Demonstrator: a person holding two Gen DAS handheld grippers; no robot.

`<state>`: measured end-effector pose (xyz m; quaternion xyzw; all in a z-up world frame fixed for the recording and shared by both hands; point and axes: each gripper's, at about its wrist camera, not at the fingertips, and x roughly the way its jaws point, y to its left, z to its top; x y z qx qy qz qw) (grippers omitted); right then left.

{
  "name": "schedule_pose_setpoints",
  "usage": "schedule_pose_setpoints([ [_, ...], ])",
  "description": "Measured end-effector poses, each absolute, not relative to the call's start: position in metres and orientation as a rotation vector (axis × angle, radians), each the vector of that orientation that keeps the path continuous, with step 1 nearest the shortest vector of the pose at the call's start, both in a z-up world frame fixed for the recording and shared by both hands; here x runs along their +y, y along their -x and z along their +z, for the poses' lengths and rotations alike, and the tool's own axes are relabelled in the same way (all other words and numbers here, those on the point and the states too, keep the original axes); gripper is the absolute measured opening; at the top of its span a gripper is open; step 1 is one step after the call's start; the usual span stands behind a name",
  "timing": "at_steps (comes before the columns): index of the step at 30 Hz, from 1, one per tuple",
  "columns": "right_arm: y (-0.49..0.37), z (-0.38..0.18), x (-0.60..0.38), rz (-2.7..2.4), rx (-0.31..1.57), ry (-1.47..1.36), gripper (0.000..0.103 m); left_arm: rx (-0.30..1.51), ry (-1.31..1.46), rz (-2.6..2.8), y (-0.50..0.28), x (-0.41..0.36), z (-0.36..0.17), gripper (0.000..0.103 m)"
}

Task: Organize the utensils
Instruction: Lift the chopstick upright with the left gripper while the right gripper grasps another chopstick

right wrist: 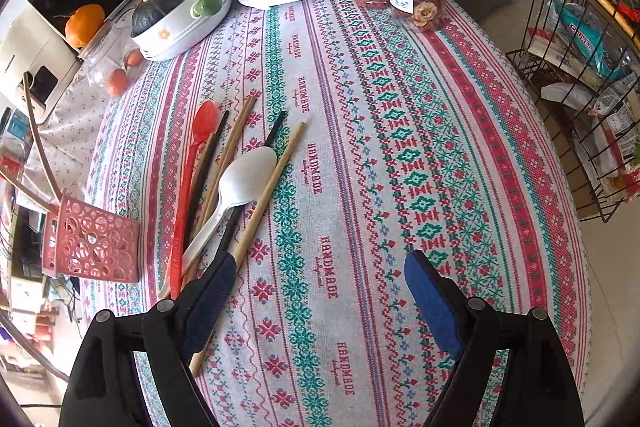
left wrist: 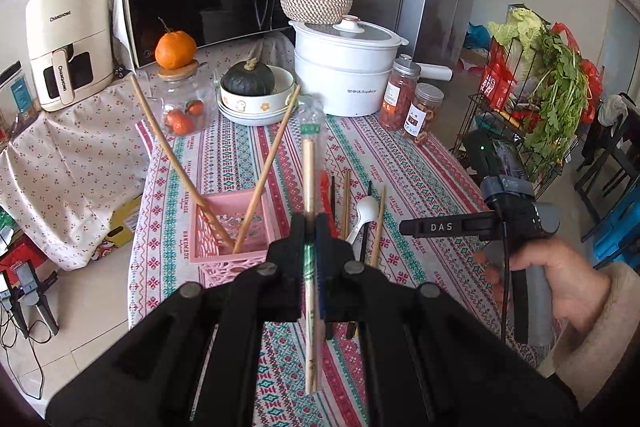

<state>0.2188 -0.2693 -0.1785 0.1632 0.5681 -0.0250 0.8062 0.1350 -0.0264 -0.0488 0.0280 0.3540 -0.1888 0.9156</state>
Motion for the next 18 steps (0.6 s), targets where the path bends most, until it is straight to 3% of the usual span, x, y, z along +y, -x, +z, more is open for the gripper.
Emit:
schedule_pose_setpoints([
  [5,-0.239,-0.189,-0.248,-0.035,1.226,-0.316,0.065,0.732,-0.049,-0.381,-0.131,-0.01,-0.05,0.006],
  [8,-0.25,-0.195,-0.238,-0.048,1.234,-0.299,0.048,0.735,-0.042,-0.377,-0.133,-0.004,-0.051,0.006],
  [14,-0.264,-0.204,-0.215,-0.1,1.248,-0.178,0.033,0.754,-0.018,-0.364,-0.135,0.005,-0.054,0.006],
  [18,-0.262,-0.204,-0.208,-0.11,1.276,-0.119,0.017,0.759,-0.008,-0.352,-0.135,0.01,-0.055,0.006],
])
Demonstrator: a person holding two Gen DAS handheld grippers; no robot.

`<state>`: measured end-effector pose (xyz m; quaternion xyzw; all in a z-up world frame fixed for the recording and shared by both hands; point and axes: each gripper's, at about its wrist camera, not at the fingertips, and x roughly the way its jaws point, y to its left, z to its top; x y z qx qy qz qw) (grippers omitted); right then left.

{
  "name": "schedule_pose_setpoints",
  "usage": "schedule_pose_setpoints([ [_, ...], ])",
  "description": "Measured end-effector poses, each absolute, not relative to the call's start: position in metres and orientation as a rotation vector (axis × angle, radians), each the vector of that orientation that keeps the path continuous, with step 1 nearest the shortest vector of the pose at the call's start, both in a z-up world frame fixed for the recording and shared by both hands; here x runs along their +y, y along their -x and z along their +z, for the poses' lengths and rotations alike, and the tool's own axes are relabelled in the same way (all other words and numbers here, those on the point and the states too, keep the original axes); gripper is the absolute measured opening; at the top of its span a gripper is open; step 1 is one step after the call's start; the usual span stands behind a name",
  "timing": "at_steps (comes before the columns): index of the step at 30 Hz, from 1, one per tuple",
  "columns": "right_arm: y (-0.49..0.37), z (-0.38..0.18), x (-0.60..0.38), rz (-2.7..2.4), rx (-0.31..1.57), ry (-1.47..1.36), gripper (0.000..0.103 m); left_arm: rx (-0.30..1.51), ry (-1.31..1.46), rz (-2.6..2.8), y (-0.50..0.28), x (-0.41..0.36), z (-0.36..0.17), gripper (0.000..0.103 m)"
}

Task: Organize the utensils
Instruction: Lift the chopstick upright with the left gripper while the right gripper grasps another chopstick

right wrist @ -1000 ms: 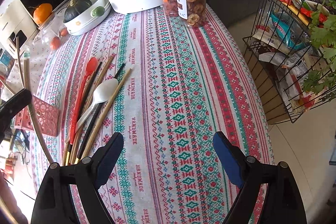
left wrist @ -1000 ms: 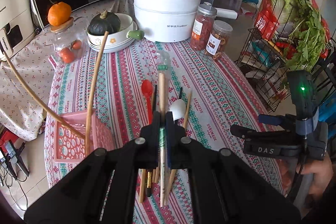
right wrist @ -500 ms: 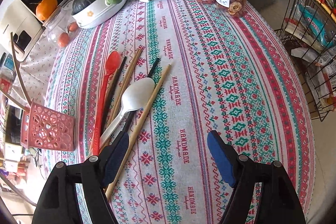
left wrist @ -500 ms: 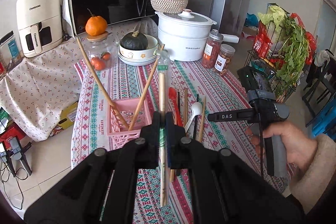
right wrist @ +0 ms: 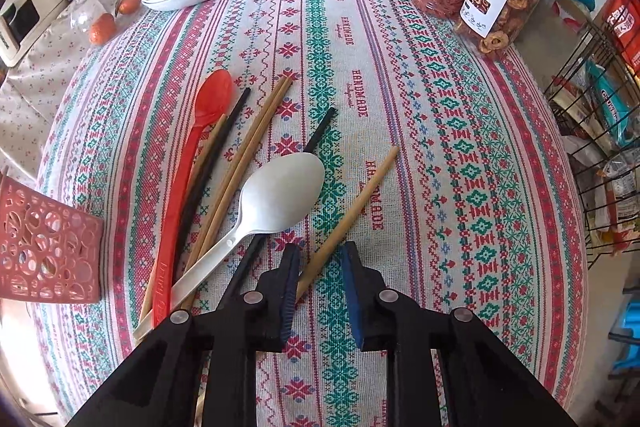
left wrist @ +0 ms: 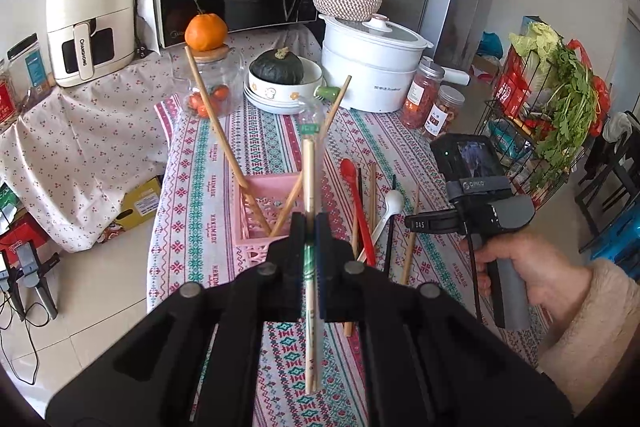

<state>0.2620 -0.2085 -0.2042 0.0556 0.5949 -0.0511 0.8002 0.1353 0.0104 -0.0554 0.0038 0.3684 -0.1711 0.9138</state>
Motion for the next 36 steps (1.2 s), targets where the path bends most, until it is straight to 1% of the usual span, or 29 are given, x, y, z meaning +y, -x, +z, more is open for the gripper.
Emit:
schedule_pose_setpoints([
  [2,-0.259,-0.204,-0.213,-0.097,1.289,-0.155,0.011,0.762,-0.007,-0.347,-0.135,0.012,-0.057,0.006],
  [5,-0.251,-0.205,-0.225,-0.058,1.285,-0.23,0.007,0.767,-0.003,-0.335,-0.135,0.015,-0.059,0.006],
  [8,-0.244,-0.199,-0.238,-0.005,1.277,-0.322,0.007,0.762,0.009,-0.329,-0.133,0.019,-0.057,0.006],
  [15,-0.209,-0.144,-0.243,0.09,1.107,-0.326,0.007,0.693,0.045,-0.303,-0.127,0.033,-0.043,0.006],
  [21,-0.162,-0.088,-0.235,0.167,0.919,-0.275,0.007,0.581,0.115,-0.273,-0.122,0.046,-0.025,0.006],
  [27,-0.141,-0.053,-0.216,0.205,0.778,-0.228,0.007,0.426,0.161,-0.246,-0.117,0.053,-0.012,0.006],
  [33,-0.133,-0.03,-0.201,0.236,0.719,-0.214,0.007,0.256,0.158,-0.188,-0.127,0.052,-0.008,0.006],
  [36,-0.132,-0.027,-0.195,0.25,0.709,-0.206,0.007,0.203,0.147,-0.146,-0.136,0.049,-0.011,0.006],
])
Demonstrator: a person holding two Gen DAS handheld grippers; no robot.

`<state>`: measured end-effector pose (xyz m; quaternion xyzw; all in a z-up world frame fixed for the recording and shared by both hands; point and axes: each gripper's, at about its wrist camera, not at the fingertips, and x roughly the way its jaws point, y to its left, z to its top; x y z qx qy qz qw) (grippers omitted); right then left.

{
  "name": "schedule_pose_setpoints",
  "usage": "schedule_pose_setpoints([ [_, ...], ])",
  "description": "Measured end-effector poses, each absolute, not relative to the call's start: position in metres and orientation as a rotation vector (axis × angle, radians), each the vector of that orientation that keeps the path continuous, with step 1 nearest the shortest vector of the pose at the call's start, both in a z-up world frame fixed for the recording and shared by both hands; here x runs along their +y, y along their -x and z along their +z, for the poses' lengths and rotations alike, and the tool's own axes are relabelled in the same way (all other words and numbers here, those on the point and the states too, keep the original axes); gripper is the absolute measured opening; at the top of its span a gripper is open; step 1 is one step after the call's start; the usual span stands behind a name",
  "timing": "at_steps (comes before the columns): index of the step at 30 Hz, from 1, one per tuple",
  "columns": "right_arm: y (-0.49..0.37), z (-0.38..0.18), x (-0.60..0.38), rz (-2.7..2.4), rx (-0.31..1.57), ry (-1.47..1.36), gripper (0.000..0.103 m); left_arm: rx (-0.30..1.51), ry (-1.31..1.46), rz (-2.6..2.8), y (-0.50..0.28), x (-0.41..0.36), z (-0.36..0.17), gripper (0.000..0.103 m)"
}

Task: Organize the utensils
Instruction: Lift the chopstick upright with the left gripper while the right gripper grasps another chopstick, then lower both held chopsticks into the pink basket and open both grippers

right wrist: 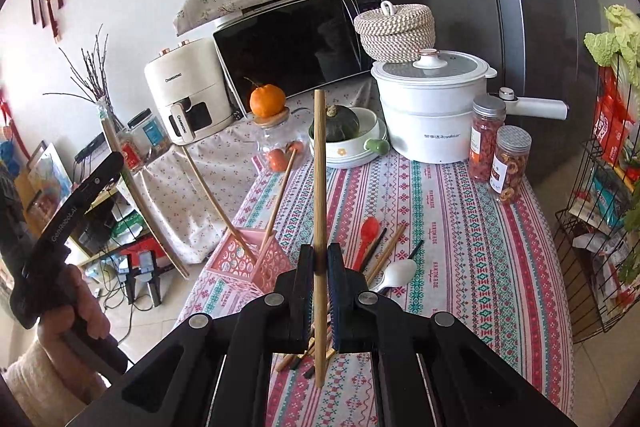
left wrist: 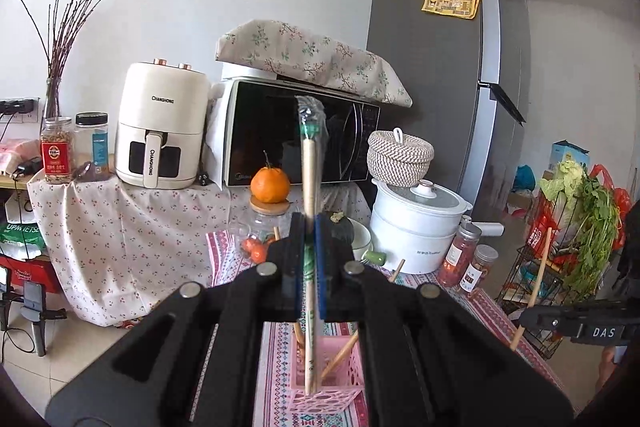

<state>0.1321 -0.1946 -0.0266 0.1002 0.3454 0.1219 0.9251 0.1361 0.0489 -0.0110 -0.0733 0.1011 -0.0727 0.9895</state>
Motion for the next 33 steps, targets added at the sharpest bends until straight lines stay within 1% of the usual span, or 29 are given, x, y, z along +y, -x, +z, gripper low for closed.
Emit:
schedule_pose_setpoints([
  [8,-0.138,-0.027,-0.189,0.259,0.712,-0.204,0.007,0.209,0.128,-0.09,-0.164,0.035,-0.032,0.006],
  [16,-0.141,-0.026,-0.186,0.263,0.707,-0.205,0.007,0.32,0.12,-0.086,-0.185,0.031,-0.056,0.006],
  [18,-0.141,-0.026,-0.184,0.267,0.704,-0.204,0.007,0.369,0.119,-0.094,-0.189,0.03,-0.059,0.014],
  [19,-0.141,-0.025,-0.182,0.269,0.702,-0.204,0.007,0.398,0.122,-0.103,-0.19,0.03,-0.06,0.025],
  [20,-0.141,-0.024,-0.181,0.272,0.7,-0.204,0.007,0.418,0.13,-0.117,-0.19,0.031,-0.06,0.035],
  [25,-0.141,-0.017,-0.172,0.285,0.675,-0.208,0.007,0.467,0.11,-0.144,-0.178,0.039,-0.053,0.048],
  [27,-0.142,-0.012,-0.167,0.287,0.655,-0.208,0.007,0.492,0.107,-0.151,-0.172,0.045,-0.051,0.055],
  [29,-0.143,-0.006,-0.163,0.29,0.63,-0.215,0.007,0.54,0.104,-0.155,-0.167,0.052,-0.05,0.065],
  [33,-0.148,0.003,-0.154,0.29,0.586,-0.231,0.007,0.664,0.076,-0.183,-0.158,0.06,-0.055,0.072],
])
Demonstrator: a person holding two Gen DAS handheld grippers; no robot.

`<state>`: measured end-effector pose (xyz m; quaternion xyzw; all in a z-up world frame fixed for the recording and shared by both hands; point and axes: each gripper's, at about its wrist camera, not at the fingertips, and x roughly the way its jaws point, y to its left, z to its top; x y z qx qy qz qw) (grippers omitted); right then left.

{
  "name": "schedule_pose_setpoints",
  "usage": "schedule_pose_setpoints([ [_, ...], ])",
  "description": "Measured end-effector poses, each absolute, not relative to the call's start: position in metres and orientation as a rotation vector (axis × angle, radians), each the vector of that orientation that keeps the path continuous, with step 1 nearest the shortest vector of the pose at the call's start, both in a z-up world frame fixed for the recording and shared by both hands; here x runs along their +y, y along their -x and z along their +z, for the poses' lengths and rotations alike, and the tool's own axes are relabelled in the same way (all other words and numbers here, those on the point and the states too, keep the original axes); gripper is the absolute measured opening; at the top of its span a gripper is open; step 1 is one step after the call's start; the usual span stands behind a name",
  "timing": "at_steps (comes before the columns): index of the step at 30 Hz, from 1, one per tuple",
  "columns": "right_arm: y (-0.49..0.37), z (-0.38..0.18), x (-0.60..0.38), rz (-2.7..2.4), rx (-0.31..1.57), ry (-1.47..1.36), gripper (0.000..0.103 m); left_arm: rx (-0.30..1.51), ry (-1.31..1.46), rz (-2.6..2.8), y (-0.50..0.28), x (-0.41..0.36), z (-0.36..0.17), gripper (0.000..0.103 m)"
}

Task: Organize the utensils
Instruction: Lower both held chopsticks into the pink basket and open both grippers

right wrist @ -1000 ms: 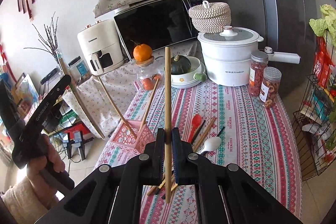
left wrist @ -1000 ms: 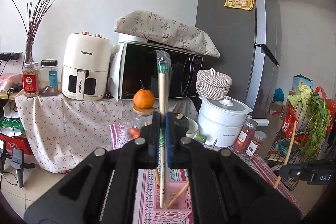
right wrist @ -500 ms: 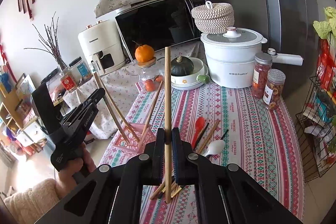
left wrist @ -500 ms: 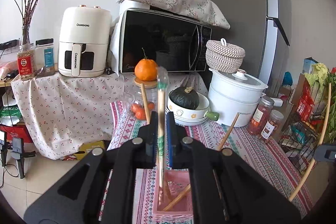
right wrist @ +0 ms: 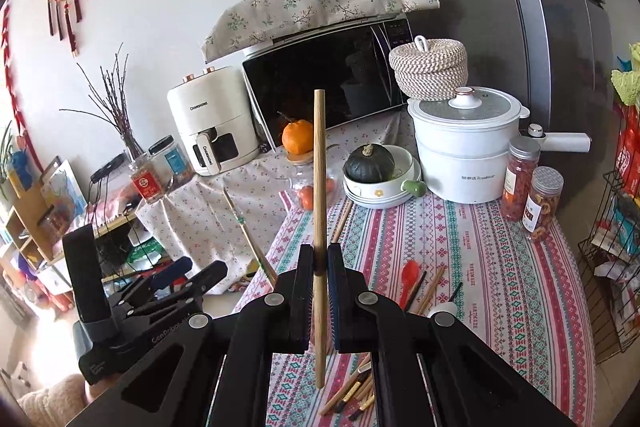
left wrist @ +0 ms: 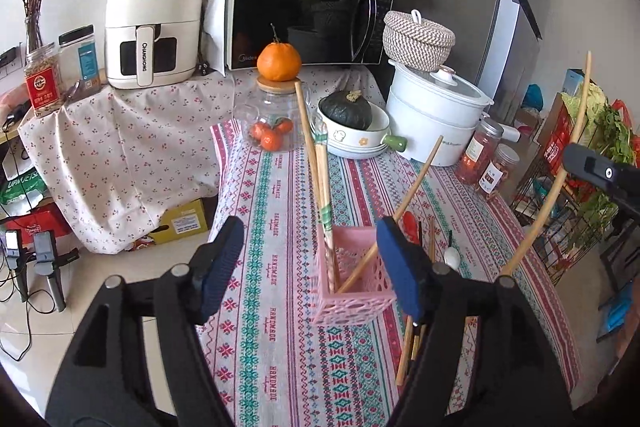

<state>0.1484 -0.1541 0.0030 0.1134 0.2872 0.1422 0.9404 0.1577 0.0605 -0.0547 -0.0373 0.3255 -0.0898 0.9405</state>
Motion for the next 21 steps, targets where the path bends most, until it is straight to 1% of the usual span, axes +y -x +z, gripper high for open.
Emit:
schedule_pose_setpoints([
  [2,-0.152,0.006,-0.15,0.29,0.566,-0.242,0.007,0.704,0.046,-0.188,-0.149,0.063,-0.058,0.079],
  [5,-0.157,0.009,-0.143,0.29,0.536,-0.251,0.007,0.744,-0.004,-0.2,-0.137,0.065,-0.064,0.085],
  [8,-0.161,0.01,-0.136,0.284,0.506,-0.254,0.007,0.791,-0.057,-0.208,-0.128,0.066,-0.074,0.087],
  [15,-0.175,0.008,-0.128,0.255,0.436,-0.274,0.007,0.86,-0.103,-0.213,-0.125,0.069,-0.087,0.087],
  [21,-0.194,-0.015,-0.113,0.238,0.492,-0.257,0.007,0.876,-0.091,-0.216,-0.127,0.069,-0.087,0.087],
])
